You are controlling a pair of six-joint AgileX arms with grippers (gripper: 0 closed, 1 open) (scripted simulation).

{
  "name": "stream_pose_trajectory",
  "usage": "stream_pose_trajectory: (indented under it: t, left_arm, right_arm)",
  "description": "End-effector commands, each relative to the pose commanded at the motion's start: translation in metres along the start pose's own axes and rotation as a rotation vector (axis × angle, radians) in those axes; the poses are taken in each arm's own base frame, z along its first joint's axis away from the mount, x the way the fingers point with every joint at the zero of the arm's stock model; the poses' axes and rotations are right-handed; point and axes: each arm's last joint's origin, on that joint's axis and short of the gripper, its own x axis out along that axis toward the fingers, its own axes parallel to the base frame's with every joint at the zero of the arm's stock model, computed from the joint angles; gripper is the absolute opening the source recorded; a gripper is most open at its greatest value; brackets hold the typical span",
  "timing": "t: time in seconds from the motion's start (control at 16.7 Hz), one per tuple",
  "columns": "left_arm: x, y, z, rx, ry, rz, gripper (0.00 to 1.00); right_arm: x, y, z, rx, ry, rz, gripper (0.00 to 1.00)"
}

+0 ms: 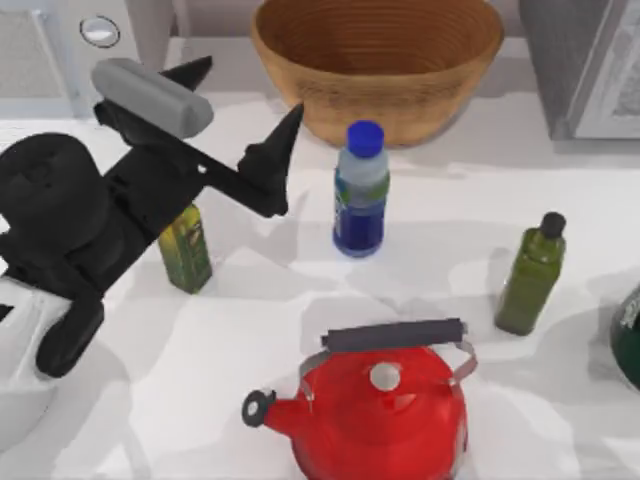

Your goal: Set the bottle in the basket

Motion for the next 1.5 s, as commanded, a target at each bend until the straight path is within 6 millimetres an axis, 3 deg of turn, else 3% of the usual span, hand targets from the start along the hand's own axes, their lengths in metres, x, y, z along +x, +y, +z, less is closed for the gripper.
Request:
stream_pose_trajectory:
  t: [0.3, 0.6, 0.72, 1.14, 1.5]
  left_arm:
    - [0.031, -0.021, -0.076, -0.011, 0.028, -0.12, 1.0]
    - [0.026, -0.031, -0.133, -0.023, 0.083, -0.161, 1.0]
    - [0.022, -0.031, -0.142, -0.026, 0.098, -0.161, 1.0]
    - [0.026, -0.03, -0.142, -0.026, 0.099, -0.158, 1.0]
    - [0.08, -0.039, -0.148, -0.025, 0.091, -0.162, 1.0]
  right_arm:
    - [0.0, 0.0, 0.0, 0.0, 0.0, 0.0, 1.0]
    - [0.0, 0.0, 0.0, 0.0, 0.0, 0.0, 1.0]
    - [0.0, 0.0, 0.0, 0.0, 0.0, 0.0, 1.0]
    - [0.0, 0.0, 0.0, 0.0, 0.0, 0.0, 1.0]
    - [0.0, 0.0, 0.0, 0.0, 0.0, 0.0, 1.0]
